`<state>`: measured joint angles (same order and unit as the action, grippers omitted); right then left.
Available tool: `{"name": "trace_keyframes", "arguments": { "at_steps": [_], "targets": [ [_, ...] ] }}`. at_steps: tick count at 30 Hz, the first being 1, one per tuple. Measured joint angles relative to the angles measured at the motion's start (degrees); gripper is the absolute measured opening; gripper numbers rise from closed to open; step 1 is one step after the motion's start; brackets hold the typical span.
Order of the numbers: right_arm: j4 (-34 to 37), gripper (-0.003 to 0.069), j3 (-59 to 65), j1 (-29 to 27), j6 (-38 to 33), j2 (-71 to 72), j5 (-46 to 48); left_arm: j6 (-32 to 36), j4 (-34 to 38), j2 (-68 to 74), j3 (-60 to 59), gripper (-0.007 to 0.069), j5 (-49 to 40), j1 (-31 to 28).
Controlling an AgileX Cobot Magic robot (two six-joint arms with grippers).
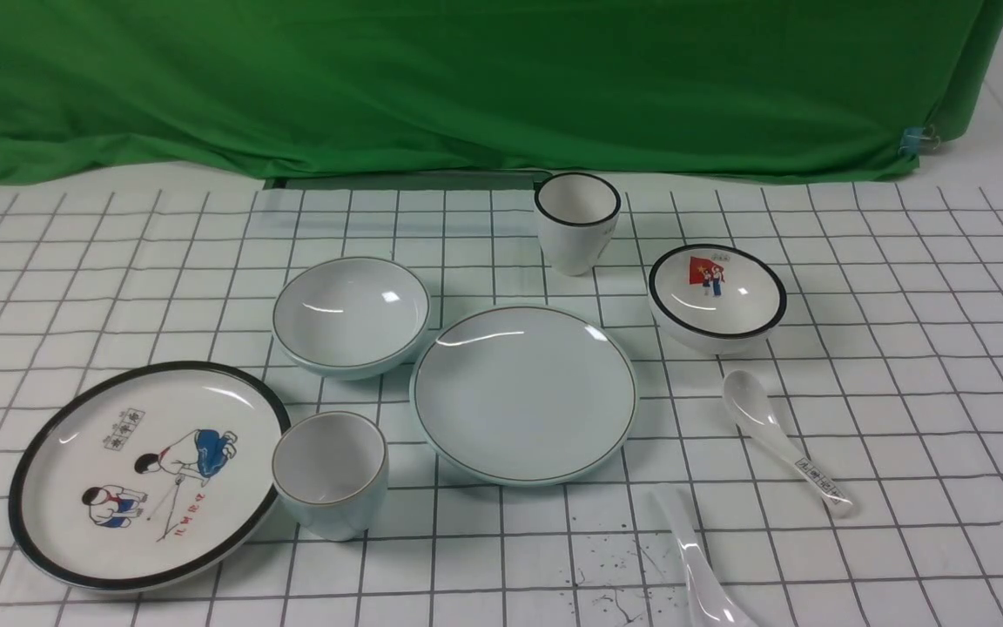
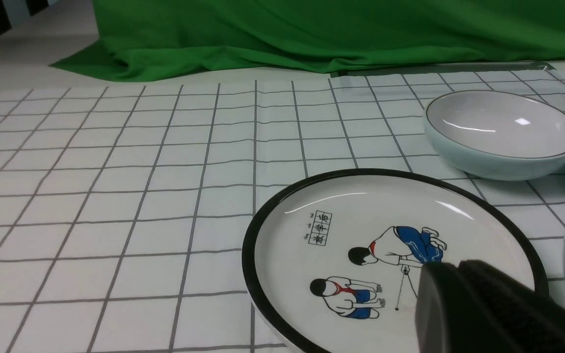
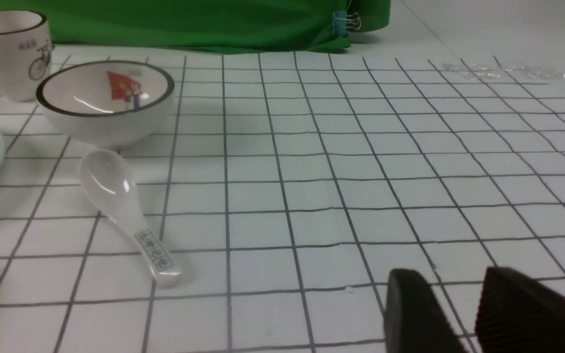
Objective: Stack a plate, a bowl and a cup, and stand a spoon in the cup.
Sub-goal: Use the left arm to grab a blue rice bowl
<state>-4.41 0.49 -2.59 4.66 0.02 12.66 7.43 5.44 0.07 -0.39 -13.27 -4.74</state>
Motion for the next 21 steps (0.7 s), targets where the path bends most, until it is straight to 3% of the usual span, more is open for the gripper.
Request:
{"name": "trace_keyframes", "arguments": {
  "at_steps": [21],
  "targets": [
    [0.0,0.0243,0.0,0.0,0.0,0.0,0.0,0.0,-2.0,0.0,0.0,-0.0028,0.1,0.0]
  ]
}}
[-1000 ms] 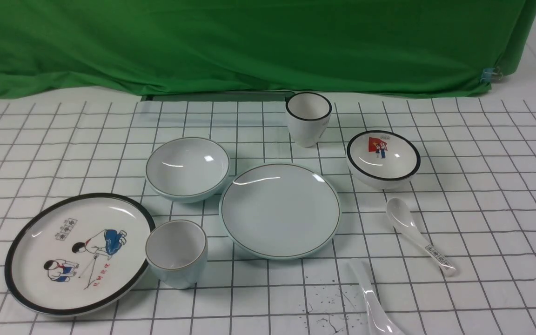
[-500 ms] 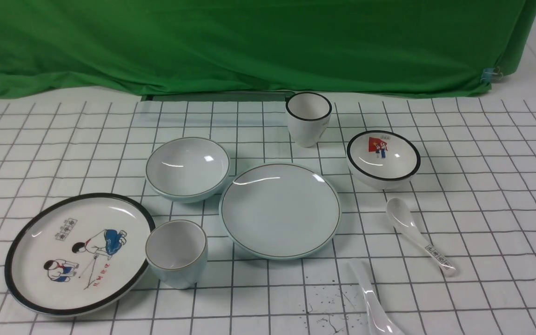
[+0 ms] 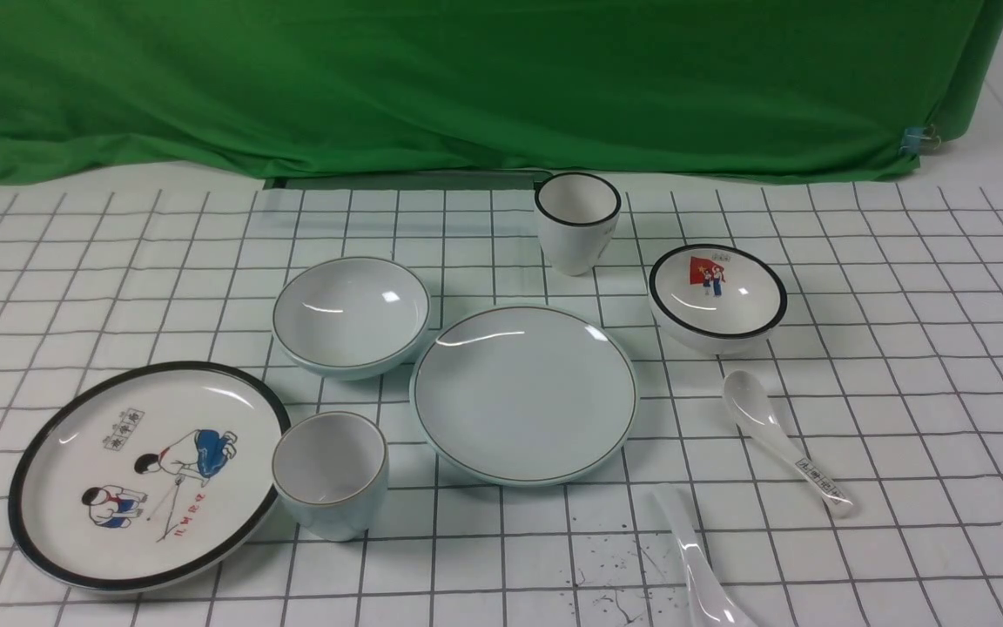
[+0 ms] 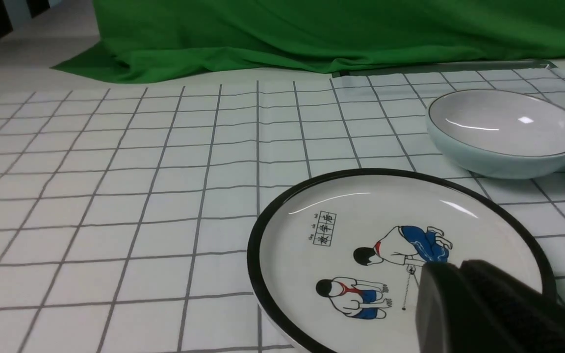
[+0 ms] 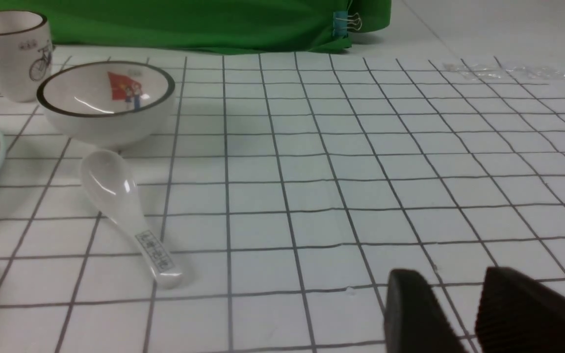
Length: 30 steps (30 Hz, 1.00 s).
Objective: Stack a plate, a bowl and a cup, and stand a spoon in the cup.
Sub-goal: Use the left arm to grab a blue rice bowl
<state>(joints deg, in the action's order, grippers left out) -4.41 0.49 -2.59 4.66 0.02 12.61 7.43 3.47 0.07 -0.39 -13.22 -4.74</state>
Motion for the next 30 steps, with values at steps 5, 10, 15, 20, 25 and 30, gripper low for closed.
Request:
{"name": "trace_keyframes", "arguments": {
  "at_steps": [5,10,15,20,25,30],
  "targets": [
    [5.5,0.0243,0.0,0.0,11.8,0.0,-0.1,-1.1,7.0,0.0,0.0,-0.0028,1.3,0.0],
    [16.1,0.0243,0.0,0.0,43.1,0.0,-0.1,-12.4,32.9,0.0,0.0,-0.0028,3.4,0.0],
    [15.8,0.0243,0.0,0.0,48.1,0.0,-0.1,-18.1,46.5,0.0,0.0,-0.0028,4.8,0.0],
    [14.6,0.0243,0.0,0.0,45.6,0.0,-0.8,-20.6,49.7,0.0,0.0,-0.0028,6.2,0.0],
    [14.4,0.0215,-0.4,0.6,36.0,0.0,-1.8,-20.9,48.9,-0.1,1.6,-0.0028,3.9,0.0],
    [14.4,0.0056,-9.2,5.4,20.7,-4.3,-1.1,-5.9,38.1,2.2,17.7,-0.0028,-10.0,0.0]
  ]
}}
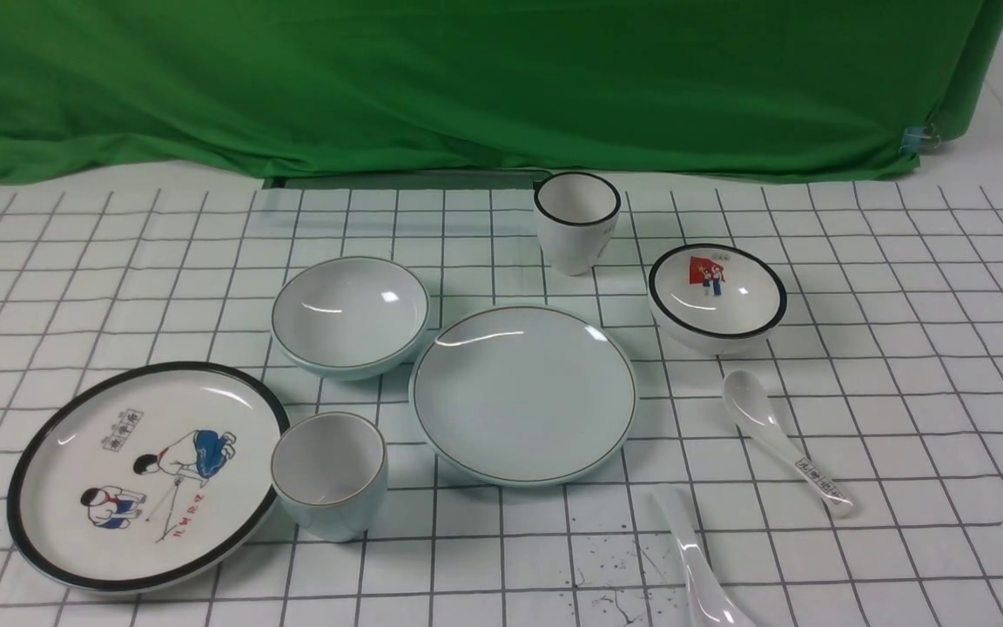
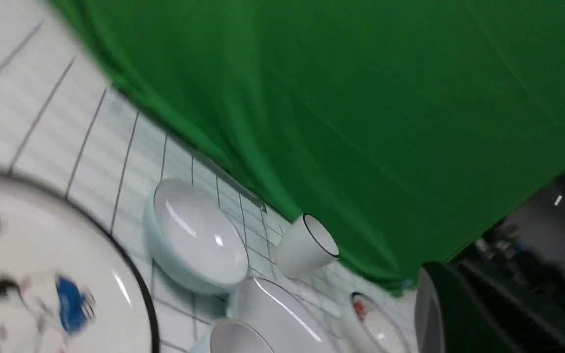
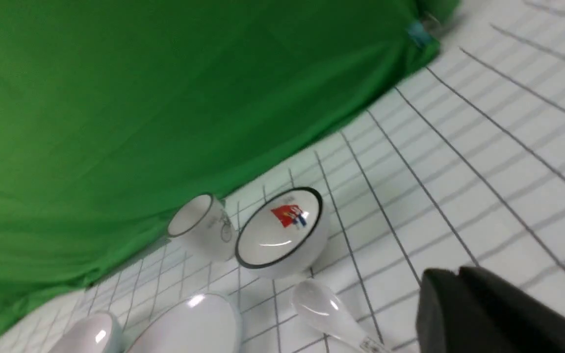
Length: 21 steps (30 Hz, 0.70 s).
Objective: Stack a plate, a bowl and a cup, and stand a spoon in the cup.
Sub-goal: Use the left arm to grab a blue rice bowl
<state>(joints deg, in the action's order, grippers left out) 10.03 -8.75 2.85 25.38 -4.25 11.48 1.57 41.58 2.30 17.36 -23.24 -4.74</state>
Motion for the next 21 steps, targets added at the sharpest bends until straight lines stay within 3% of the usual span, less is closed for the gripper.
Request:
{"name": "trace_keyframes", "arguments": {
  "at_steps": [5,11,16,21],
  "targets": [
    [0.0,0.0013,-15.2,5.4,-18.4,-15.2,6.4,1.1,-20.4,15.5,16.3,-0.0028,-15.6,0.0],
    [0.0,0.0013,-34.8,9.7,-36.9,-36.5,25.5,6.3,-34.3,34.4,29.1,-0.0028,-31.0,4.0],
    [-0.1,0.0013,-43.4,11.2,-44.5,-50.7,40.6,5.9,-39.3,45.8,34.7,-0.0027,-36.5,10.0],
    [-0.2,0.0013,-46.2,17.8,-46.4,-59.2,43.1,3.1,-38.7,61.0,41.0,0.0009,-35.6,12.3]
  ]
}}
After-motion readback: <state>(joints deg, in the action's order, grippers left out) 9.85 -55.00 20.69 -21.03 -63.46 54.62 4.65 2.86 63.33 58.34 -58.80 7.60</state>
